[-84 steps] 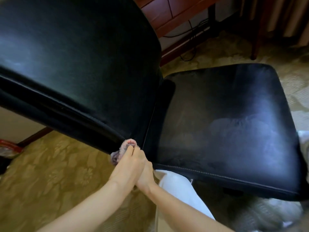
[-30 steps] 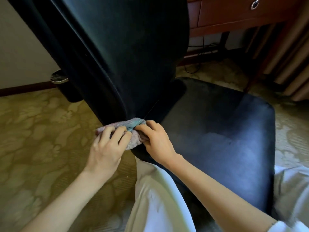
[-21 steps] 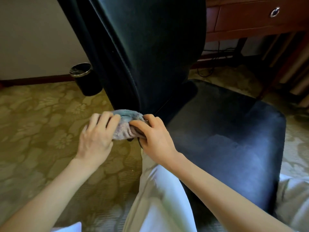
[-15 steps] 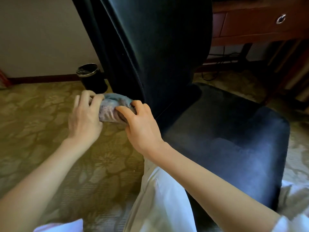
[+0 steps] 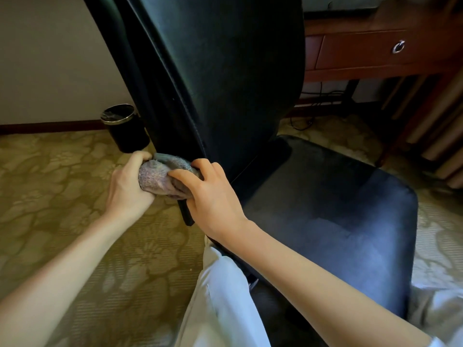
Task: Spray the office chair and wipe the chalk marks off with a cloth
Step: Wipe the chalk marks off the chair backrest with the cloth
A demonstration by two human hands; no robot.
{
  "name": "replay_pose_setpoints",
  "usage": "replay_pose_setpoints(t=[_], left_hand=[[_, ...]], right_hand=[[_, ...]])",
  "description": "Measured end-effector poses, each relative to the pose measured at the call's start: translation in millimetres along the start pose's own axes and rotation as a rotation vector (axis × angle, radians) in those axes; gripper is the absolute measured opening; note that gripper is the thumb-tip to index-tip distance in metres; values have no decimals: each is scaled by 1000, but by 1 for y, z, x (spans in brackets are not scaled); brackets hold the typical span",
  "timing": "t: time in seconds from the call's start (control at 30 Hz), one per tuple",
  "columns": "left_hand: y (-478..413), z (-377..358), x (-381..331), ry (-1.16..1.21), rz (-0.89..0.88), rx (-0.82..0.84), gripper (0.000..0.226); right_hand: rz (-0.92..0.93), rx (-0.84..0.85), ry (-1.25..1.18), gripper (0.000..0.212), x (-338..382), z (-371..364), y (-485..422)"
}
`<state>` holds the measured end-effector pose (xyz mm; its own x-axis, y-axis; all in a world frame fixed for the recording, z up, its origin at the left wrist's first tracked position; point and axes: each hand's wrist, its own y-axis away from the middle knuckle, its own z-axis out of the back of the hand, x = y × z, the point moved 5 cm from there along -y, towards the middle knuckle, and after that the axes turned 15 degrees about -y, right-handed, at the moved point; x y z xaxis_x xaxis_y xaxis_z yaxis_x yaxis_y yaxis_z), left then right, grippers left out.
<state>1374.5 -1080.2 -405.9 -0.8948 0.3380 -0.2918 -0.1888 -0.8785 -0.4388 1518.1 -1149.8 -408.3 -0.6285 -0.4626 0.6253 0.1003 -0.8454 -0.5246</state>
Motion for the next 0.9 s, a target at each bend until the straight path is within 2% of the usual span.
replay_pose_setpoints(t=[0.4,0.73,0.9], left_hand=[[27,13,-11,50,29,63,46],[70,20,-20,21,68,105,48],[86,28,-29,-1,-1,115,45]], right_hand=[[10,48,12,45,9,8,20],[36,60,49,45,19,21,55],[54,64,65,44,22,28,71]])
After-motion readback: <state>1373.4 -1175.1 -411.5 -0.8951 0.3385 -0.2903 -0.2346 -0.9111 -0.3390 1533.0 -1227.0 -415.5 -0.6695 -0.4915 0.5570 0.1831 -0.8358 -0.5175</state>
